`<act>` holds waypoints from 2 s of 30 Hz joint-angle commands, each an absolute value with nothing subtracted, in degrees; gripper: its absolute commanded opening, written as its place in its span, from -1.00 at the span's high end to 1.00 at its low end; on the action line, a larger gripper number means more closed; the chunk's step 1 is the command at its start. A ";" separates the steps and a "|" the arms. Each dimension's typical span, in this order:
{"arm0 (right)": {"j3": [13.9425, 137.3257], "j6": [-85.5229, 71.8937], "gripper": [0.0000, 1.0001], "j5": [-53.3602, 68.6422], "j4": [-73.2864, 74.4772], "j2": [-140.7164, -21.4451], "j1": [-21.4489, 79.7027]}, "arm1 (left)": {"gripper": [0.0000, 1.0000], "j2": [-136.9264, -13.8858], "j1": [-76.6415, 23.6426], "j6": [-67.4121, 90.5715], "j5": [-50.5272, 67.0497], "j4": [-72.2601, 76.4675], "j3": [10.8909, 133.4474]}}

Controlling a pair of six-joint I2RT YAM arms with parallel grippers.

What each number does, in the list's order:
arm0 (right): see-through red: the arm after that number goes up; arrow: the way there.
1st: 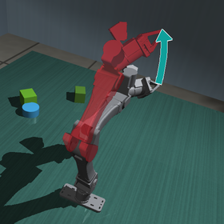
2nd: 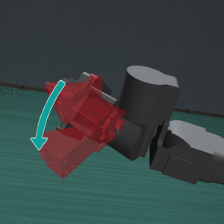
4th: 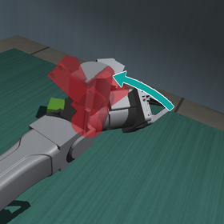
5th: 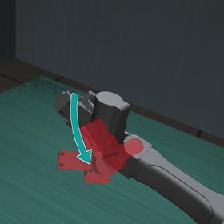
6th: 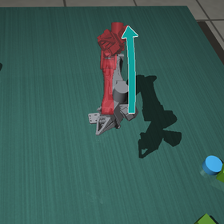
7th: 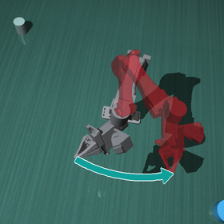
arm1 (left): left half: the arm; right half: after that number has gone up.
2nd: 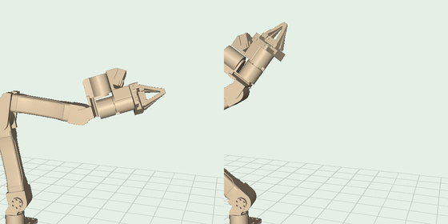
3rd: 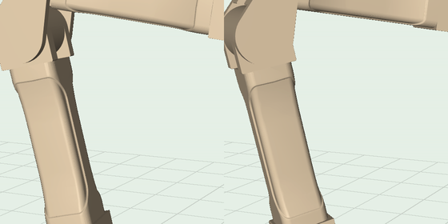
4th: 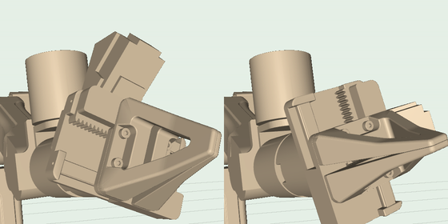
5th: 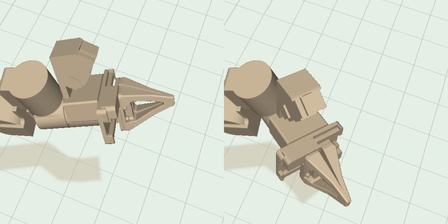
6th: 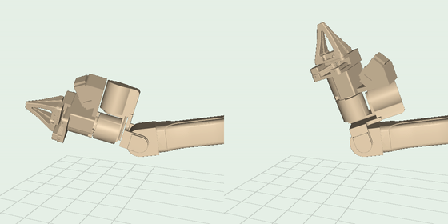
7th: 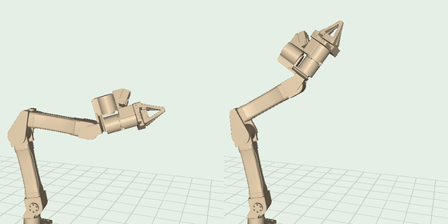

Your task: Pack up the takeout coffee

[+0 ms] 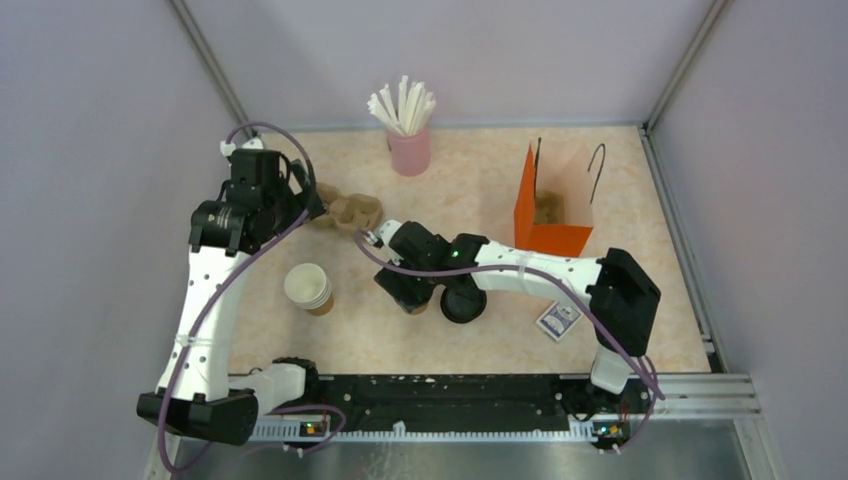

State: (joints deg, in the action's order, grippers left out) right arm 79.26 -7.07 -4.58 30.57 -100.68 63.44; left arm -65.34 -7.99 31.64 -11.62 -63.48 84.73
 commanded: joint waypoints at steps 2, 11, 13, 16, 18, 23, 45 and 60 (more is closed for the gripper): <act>83.18 -6.73 -0.75 -7.25 31.48 -102.47 64.38 | -0.97 -64.31 -8.44 31.89 -11.60 -62.57 84.27; 82.68 -7.01 -0.66 -8.01 31.46 -102.49 64.46 | -0.98 -64.51 -8.87 31.26 -10.66 -61.74 84.59; 82.31 -7.21 -0.67 -7.65 31.58 -102.48 64.55 | -0.97 -64.32 -8.88 31.65 -10.98 -61.66 84.37; 81.80 -7.38 -0.67 -8.16 31.79 -102.40 64.79 | -0.97 -64.66 -8.96 31.64 -11.06 -61.86 84.12; 81.95 -7.40 -0.65 -8.26 31.77 -102.44 64.79 | -0.97 -65.08 -9.05 31.83 -10.46 -61.75 83.67; 83.62 -7.52 -0.53 -8.39 32.31 -101.97 64.83 | -0.97 -65.70 -9.21 29.88 -5.57 -58.21 82.17; 91.60 -11.93 -0.41 -11.86 43.75 -85.67 64.85 | -0.89 -74.08 -9.23 25.50 13.42 -50.55 97.75; 94.42 -21.66 -0.39 -19.77 60.83 -67.48 64.78 | -0.88 -95.74 -29.82 25.56 23.13 -28.96 107.36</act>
State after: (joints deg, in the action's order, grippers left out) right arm 88.77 -18.72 -15.51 56.16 -69.25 64.10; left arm -93.03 -28.95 25.80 20.08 -41.93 104.84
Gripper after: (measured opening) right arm 0.740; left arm 0.936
